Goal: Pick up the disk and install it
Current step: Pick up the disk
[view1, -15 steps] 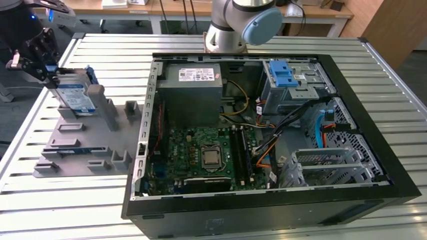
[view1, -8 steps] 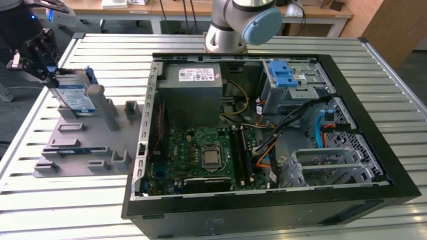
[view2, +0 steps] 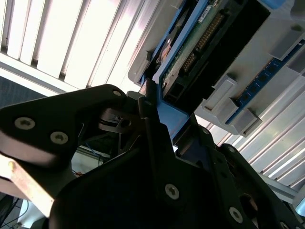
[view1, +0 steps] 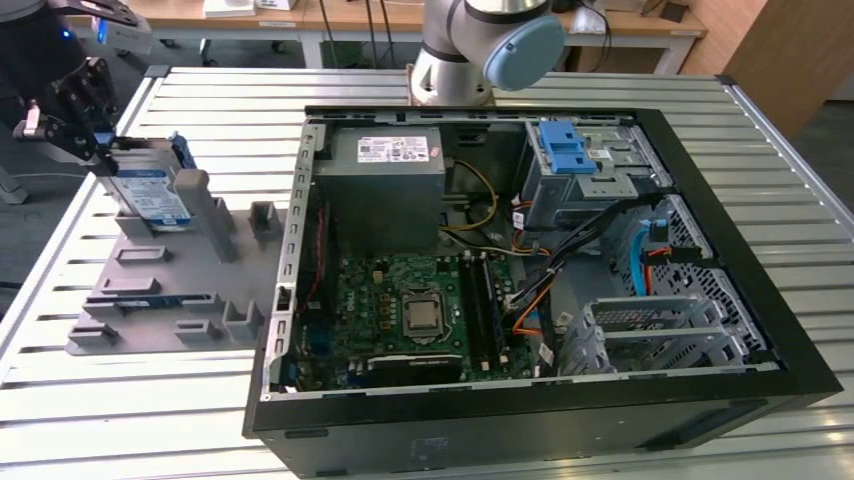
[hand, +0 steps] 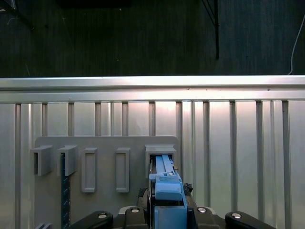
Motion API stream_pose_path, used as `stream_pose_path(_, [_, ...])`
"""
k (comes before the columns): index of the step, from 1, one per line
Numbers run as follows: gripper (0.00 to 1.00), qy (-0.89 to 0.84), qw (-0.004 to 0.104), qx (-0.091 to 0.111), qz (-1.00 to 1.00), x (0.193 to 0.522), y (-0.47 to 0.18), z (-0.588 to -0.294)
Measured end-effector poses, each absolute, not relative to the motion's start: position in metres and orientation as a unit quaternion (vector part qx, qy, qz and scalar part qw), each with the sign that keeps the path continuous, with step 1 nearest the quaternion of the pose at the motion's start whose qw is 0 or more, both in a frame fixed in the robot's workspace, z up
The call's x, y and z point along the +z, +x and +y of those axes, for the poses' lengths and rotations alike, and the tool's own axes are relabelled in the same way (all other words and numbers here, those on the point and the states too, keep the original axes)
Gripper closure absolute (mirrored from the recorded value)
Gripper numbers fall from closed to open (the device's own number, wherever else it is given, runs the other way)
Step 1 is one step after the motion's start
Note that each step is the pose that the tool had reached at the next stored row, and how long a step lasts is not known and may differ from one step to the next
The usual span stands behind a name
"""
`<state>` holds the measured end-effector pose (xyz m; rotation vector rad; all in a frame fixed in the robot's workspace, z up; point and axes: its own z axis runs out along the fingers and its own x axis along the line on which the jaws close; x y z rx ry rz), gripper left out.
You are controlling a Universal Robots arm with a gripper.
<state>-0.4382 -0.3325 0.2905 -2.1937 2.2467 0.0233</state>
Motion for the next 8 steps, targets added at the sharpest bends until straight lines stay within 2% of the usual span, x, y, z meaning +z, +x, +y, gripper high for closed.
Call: stream_pose_path(8, [0.64, -0.699, 0.001, 0.007, 0.715, 0.2905, -0.4381, -0.3325])
